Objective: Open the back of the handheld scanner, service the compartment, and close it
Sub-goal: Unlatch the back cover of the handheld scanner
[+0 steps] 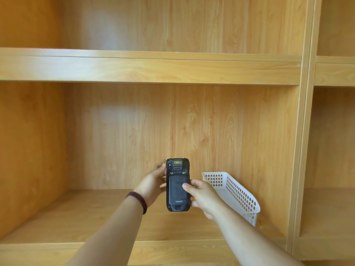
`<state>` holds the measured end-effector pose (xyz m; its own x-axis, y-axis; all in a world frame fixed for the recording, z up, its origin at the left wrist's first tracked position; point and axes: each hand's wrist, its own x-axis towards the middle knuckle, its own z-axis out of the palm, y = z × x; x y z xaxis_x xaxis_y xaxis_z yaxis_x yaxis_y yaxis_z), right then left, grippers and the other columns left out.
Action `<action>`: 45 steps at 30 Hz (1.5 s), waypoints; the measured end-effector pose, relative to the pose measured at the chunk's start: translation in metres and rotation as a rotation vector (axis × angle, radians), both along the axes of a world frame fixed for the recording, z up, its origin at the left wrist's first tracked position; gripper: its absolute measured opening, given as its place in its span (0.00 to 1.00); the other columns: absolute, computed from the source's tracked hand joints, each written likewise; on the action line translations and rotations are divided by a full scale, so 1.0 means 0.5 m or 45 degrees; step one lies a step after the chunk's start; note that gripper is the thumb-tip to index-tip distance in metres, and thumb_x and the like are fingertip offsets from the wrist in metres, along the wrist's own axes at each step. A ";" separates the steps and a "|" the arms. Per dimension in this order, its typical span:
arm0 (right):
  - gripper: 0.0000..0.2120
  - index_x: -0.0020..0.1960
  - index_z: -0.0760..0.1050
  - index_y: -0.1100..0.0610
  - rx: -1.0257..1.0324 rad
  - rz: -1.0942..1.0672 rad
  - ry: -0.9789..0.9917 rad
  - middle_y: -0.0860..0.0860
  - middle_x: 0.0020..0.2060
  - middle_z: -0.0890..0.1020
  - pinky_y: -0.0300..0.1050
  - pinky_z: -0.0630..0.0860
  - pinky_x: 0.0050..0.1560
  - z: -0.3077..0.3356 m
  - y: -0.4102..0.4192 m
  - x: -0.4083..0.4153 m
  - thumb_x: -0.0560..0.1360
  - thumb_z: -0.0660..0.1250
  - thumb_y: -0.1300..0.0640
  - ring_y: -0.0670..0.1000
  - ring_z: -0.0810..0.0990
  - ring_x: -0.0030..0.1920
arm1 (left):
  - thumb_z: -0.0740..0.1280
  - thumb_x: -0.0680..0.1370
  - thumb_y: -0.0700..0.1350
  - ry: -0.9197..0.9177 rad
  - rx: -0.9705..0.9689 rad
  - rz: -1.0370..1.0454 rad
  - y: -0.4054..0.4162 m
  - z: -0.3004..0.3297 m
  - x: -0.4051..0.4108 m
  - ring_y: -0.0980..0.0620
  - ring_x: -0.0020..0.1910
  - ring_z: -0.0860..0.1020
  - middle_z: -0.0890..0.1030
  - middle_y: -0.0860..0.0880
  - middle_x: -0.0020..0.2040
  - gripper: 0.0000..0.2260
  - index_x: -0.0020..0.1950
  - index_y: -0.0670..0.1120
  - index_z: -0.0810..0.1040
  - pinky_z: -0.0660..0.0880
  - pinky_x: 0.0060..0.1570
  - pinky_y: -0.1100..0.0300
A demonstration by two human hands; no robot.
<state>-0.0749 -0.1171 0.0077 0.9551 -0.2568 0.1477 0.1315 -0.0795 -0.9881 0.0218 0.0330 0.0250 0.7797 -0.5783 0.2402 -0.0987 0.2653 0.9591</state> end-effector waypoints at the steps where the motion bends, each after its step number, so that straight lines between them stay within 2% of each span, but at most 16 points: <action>1: 0.10 0.58 0.76 0.63 0.002 0.002 0.010 0.57 0.54 0.83 0.50 0.83 0.50 -0.003 0.000 -0.001 0.81 0.63 0.59 0.53 0.84 0.53 | 0.61 0.81 0.51 -0.026 0.024 0.027 0.004 0.015 0.005 0.45 0.55 0.78 0.81 0.44 0.54 0.17 0.71 0.53 0.68 0.74 0.57 0.47; 4: 0.10 0.59 0.76 0.62 -0.002 0.002 0.021 0.57 0.55 0.83 0.53 0.82 0.54 -0.009 -0.002 -0.002 0.81 0.63 0.59 0.53 0.83 0.54 | 0.63 0.81 0.47 -0.162 0.173 0.083 0.013 0.056 0.010 0.46 0.54 0.81 0.83 0.49 0.54 0.16 0.67 0.60 0.69 0.79 0.55 0.47; 8: 0.09 0.58 0.76 0.61 -0.006 0.012 0.009 0.56 0.54 0.83 0.53 0.82 0.54 -0.010 -0.003 -0.005 0.81 0.63 0.59 0.53 0.83 0.54 | 0.63 0.81 0.42 -0.251 0.291 0.122 0.010 0.075 0.004 0.47 0.53 0.82 0.82 0.44 0.58 0.14 0.66 0.51 0.75 0.82 0.47 0.52; 11: 0.10 0.58 0.76 0.61 0.030 0.033 0.003 0.56 0.54 0.83 0.51 0.82 0.53 -0.014 -0.006 -0.004 0.81 0.63 0.59 0.53 0.83 0.54 | 0.64 0.81 0.40 -0.267 0.288 0.169 0.003 0.066 0.004 0.49 0.50 0.83 0.82 0.42 0.57 0.12 0.64 0.44 0.77 0.83 0.43 0.54; 15: 0.10 0.59 0.76 0.58 0.036 0.038 -0.001 0.54 0.55 0.84 0.55 0.80 0.57 -0.021 -0.009 0.004 0.80 0.65 0.55 0.52 0.83 0.55 | 0.64 0.81 0.39 -0.299 0.228 0.215 -0.001 0.062 0.000 0.50 0.48 0.82 0.80 0.39 0.59 0.10 0.60 0.45 0.79 0.83 0.39 0.57; 19: 0.13 0.61 0.74 0.53 0.039 0.032 -0.042 0.51 0.55 0.84 0.59 0.77 0.61 -0.021 -0.001 0.020 0.78 0.67 0.53 0.52 0.83 0.56 | 0.65 0.80 0.38 -0.348 0.222 0.235 -0.007 0.065 -0.003 0.49 0.49 0.82 0.81 0.40 0.59 0.09 0.57 0.48 0.80 0.83 0.43 0.55; 22: 0.11 0.61 0.74 0.53 0.078 0.026 -0.068 0.51 0.54 0.85 0.57 0.78 0.60 -0.020 0.003 0.026 0.79 0.66 0.56 0.51 0.83 0.56 | 0.65 0.80 0.39 -0.439 0.269 0.251 -0.002 0.071 -0.003 0.52 0.50 0.82 0.81 0.42 0.59 0.11 0.60 0.48 0.78 0.82 0.43 0.60; 24: 0.10 0.60 0.75 0.53 0.068 0.014 -0.074 0.51 0.54 0.85 0.59 0.77 0.62 -0.023 0.000 0.028 0.79 0.65 0.56 0.52 0.83 0.56 | 0.68 0.78 0.38 -0.535 0.360 0.267 0.009 0.074 0.003 0.54 0.52 0.82 0.80 0.47 0.60 0.15 0.63 0.48 0.77 0.81 0.47 0.62; 27: 0.09 0.60 0.75 0.52 0.056 0.008 -0.063 0.52 0.54 0.84 0.61 0.76 0.63 -0.028 -0.006 0.028 0.79 0.65 0.55 0.53 0.83 0.56 | 0.72 0.74 0.40 -0.709 0.543 0.337 0.028 0.070 0.010 0.57 0.51 0.82 0.81 0.53 0.58 0.21 0.65 0.53 0.76 0.81 0.52 0.58; 30: 0.09 0.60 0.76 0.53 0.071 0.012 -0.065 0.53 0.55 0.84 0.61 0.76 0.62 -0.032 -0.009 0.030 0.80 0.64 0.56 0.53 0.83 0.56 | 0.74 0.73 0.41 -0.995 0.684 0.426 0.033 0.059 0.008 0.66 0.49 0.81 0.79 0.58 0.58 0.20 0.63 0.54 0.77 0.77 0.48 0.69; 32: 0.09 0.60 0.76 0.53 0.068 0.014 -0.065 0.53 0.55 0.84 0.61 0.76 0.62 -0.034 -0.010 0.031 0.80 0.64 0.57 0.54 0.82 0.57 | 0.74 0.72 0.41 -1.066 0.690 0.461 0.033 0.057 0.004 0.68 0.48 0.80 0.79 0.60 0.57 0.17 0.58 0.54 0.78 0.76 0.44 0.72; 34: 0.09 0.60 0.76 0.53 0.064 0.011 -0.064 0.53 0.54 0.84 0.62 0.75 0.62 -0.036 -0.011 0.032 0.80 0.64 0.57 0.54 0.82 0.57 | 0.75 0.72 0.40 -1.120 0.677 0.469 0.033 0.056 0.004 0.66 0.47 0.81 0.80 0.58 0.59 0.12 0.49 0.53 0.78 0.78 0.45 0.69; 37: 0.09 0.60 0.76 0.53 0.054 0.006 -0.067 0.53 0.54 0.84 0.61 0.76 0.62 -0.035 -0.013 0.032 0.80 0.64 0.57 0.54 0.82 0.57 | 0.76 0.71 0.39 -1.231 0.697 0.479 0.030 0.051 0.009 0.65 0.46 0.81 0.80 0.51 0.63 0.11 0.40 0.55 0.78 0.76 0.50 0.71; 39: 0.09 0.60 0.76 0.53 0.043 0.008 -0.069 0.53 0.54 0.84 0.60 0.76 0.62 -0.037 -0.014 0.031 0.80 0.64 0.57 0.53 0.82 0.56 | 0.75 0.72 0.39 -1.296 0.723 0.497 0.027 0.045 0.014 0.67 0.45 0.79 0.79 0.50 0.64 0.08 0.39 0.53 0.81 0.73 0.49 0.75; 41: 0.10 0.60 0.76 0.53 0.046 0.014 -0.068 0.53 0.55 0.84 0.60 0.76 0.62 -0.040 -0.014 0.031 0.80 0.64 0.56 0.53 0.82 0.57 | 0.74 0.72 0.40 -1.328 0.720 0.519 0.025 0.038 0.019 0.66 0.45 0.79 0.79 0.49 0.64 0.04 0.41 0.49 0.84 0.73 0.49 0.75; 45: 0.10 0.60 0.76 0.53 0.052 0.009 -0.066 0.53 0.55 0.84 0.60 0.76 0.62 -0.044 -0.014 0.035 0.80 0.65 0.56 0.54 0.83 0.57 | 0.72 0.73 0.39 -1.416 0.659 0.558 0.020 0.026 0.019 0.58 0.62 0.77 0.83 0.47 0.58 0.03 0.42 0.46 0.85 0.77 0.57 0.61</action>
